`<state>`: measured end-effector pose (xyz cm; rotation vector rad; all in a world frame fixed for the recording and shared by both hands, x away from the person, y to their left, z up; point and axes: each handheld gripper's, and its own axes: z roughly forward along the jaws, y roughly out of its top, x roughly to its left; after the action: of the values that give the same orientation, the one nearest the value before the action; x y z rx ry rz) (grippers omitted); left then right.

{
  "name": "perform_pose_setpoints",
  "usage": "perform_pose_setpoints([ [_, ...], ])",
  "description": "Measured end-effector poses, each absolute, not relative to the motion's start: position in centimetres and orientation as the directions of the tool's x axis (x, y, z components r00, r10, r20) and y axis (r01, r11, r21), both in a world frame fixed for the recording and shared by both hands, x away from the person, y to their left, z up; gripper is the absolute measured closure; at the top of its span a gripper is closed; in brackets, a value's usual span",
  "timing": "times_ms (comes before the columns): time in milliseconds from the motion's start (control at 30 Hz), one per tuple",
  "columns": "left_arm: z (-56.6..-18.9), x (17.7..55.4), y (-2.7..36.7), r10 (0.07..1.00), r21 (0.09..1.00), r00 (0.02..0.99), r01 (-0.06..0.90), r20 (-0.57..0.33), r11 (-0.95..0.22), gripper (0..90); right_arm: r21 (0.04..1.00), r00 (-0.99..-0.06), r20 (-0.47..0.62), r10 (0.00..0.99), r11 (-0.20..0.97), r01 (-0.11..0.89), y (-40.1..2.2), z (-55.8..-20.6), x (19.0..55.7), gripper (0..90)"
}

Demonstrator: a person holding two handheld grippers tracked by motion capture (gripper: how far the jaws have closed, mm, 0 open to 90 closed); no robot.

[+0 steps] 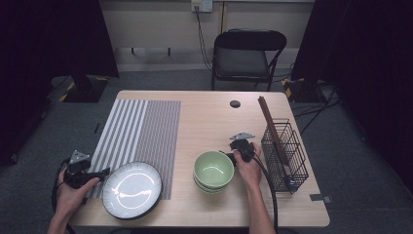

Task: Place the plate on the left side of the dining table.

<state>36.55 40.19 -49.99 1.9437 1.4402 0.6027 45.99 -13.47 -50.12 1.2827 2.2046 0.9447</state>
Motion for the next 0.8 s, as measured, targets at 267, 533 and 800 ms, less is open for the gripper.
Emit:
perform_pose_setpoints([
  [267, -50.0, 36.5, 40.2, 0.955, 0.720, 0.295, 0.665, -0.010, -0.197, 14.9, 0.731, -0.487, -0.018, 0.873, 0.344, 0.589, -13.5, -50.1, 46.0, 12.3],
  [533, -49.5, 36.6, 40.5, 0.956, 0.704, 0.290, 0.685, -0.029, -0.187, 21.6, 0.726, -0.450, 0.031, 0.893, 0.289, 0.624, -13.5, -49.7, 46.1, 19.7],
  [800, -48.3, 36.4, 40.2, 0.953, 0.708, 0.301, 0.679, -0.028, -0.193, 24.3, 0.734, -0.442, 0.050, 0.896, 0.267, 0.624, -13.3, -48.7, 46.0, 21.1],
])
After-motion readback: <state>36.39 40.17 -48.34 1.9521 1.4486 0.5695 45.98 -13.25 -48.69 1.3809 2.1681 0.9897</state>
